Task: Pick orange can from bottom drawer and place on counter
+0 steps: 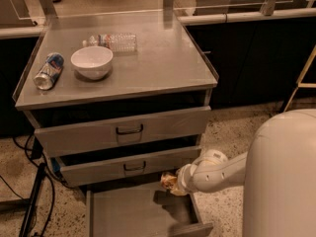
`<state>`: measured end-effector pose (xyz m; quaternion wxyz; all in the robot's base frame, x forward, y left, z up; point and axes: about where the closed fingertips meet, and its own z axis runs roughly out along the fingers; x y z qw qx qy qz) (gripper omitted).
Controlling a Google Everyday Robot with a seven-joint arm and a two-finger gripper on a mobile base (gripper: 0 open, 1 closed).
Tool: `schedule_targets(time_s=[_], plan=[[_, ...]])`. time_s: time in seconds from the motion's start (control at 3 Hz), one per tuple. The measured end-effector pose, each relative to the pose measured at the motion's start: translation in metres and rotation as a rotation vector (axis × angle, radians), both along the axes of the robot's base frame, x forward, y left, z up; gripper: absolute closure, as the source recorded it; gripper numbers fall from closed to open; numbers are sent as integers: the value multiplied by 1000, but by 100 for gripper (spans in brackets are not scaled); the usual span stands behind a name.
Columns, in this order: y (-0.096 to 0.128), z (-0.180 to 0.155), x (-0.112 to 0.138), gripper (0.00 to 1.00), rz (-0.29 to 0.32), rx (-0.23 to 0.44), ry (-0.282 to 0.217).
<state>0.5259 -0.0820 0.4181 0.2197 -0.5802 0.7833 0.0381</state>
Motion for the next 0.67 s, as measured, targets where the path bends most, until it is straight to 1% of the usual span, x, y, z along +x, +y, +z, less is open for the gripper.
schedule_targets(time_s=[0.33,0.67], plan=[[1,30,-8,100,-17,-13,1],[-9,77,-2,100,-29,-40,-46]])
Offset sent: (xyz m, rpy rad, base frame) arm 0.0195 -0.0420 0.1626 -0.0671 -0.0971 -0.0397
